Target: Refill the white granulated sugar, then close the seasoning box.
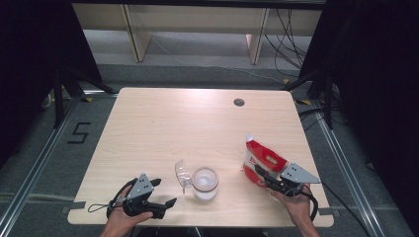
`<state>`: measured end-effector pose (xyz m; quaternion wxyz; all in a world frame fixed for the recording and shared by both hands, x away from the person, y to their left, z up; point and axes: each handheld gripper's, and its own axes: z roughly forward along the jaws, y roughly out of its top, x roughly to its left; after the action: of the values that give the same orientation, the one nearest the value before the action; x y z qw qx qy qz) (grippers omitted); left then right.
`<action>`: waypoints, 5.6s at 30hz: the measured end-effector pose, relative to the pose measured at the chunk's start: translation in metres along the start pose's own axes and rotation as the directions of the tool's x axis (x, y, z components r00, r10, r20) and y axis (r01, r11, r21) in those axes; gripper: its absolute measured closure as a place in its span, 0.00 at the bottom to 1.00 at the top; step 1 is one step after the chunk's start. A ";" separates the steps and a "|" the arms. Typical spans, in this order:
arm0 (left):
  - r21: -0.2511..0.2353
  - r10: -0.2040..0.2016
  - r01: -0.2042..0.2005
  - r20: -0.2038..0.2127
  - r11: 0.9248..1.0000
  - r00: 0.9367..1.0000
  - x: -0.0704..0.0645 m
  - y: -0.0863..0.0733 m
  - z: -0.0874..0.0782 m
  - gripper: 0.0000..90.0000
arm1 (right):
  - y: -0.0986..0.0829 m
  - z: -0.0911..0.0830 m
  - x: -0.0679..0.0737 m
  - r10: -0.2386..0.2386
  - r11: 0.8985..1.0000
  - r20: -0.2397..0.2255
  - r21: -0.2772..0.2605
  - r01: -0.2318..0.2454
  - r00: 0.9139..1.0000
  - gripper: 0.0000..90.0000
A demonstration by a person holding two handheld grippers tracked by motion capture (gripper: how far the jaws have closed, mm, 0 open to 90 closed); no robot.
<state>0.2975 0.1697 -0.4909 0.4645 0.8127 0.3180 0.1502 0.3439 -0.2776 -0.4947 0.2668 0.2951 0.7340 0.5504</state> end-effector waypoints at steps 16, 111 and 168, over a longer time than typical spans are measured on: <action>-0.040 -0.022 0.023 0.024 0.999 0.999 -0.002 0.006 -0.003 0.17 | 0.005 -0.023 0.001 0.103 0.994 0.035 0.033 -0.104 0.994 0.34; -0.145 0.036 -0.026 0.068 0.989 0.997 -0.021 0.052 -0.012 0.99 | -0.003 -0.060 0.020 0.030 0.973 0.117 0.222 -0.056 0.993 0.29; -0.069 -0.002 0.007 0.064 0.998 0.998 -0.009 0.032 -0.013 0.20 | 0.001 -0.067 0.022 0.068 0.980 0.105 0.178 -0.086 0.992 0.25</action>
<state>0.2957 0.1602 -0.4566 0.5027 0.7998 0.2994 0.1339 0.2807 -0.3054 -0.4784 0.2527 0.3733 0.7553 0.4757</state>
